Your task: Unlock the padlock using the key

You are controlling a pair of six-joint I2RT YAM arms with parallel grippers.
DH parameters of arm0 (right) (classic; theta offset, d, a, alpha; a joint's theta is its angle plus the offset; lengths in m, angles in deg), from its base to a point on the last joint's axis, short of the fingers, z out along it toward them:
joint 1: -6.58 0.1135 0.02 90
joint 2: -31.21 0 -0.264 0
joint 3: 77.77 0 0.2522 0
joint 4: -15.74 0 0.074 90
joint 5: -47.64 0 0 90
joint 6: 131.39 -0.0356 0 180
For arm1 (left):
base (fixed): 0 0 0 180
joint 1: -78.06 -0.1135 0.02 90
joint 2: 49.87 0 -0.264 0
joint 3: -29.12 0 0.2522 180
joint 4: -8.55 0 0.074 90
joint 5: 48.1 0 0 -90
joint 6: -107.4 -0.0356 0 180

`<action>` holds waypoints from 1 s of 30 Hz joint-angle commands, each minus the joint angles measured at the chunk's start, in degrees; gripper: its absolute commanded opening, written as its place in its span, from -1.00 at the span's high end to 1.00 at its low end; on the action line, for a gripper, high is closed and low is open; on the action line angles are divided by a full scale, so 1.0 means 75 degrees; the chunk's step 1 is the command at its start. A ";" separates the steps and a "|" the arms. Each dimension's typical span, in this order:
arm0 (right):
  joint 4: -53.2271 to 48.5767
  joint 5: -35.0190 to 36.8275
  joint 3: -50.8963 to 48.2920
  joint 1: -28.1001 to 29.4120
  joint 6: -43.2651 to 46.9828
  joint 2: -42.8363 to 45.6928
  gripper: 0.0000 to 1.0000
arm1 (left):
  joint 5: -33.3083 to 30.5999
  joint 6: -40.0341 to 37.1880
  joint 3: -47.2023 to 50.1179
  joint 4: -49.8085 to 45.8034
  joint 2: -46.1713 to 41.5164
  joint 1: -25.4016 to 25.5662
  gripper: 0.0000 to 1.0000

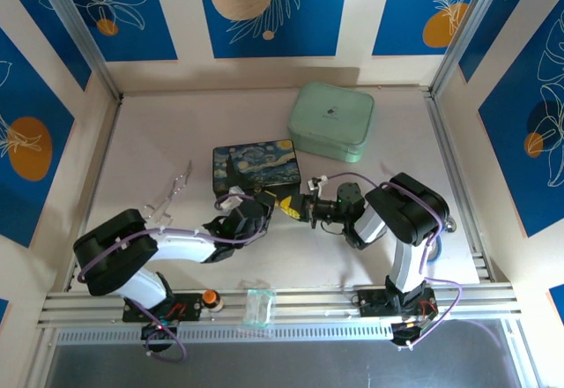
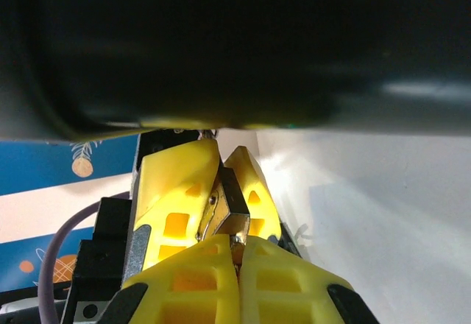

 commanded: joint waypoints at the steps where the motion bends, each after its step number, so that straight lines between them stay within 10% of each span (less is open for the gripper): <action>1: -0.0126 -0.0021 0.0415 0.0361 0.0166 -0.0181 1.00 | 0.1072 0.0009 -0.0459 0.1212 0.0119 0.0305 1.00; 10: -0.0152 0.0218 0.0019 0.0300 0.0483 -0.0264 0.52 | 0.0733 0.0092 -0.0195 0.1335 0.0290 0.0367 1.00; 30: -0.0552 0.0816 -0.0947 0.0335 0.0798 0.0429 0.95 | 0.0043 -0.0098 0.0068 -0.0030 -0.0410 0.0261 1.00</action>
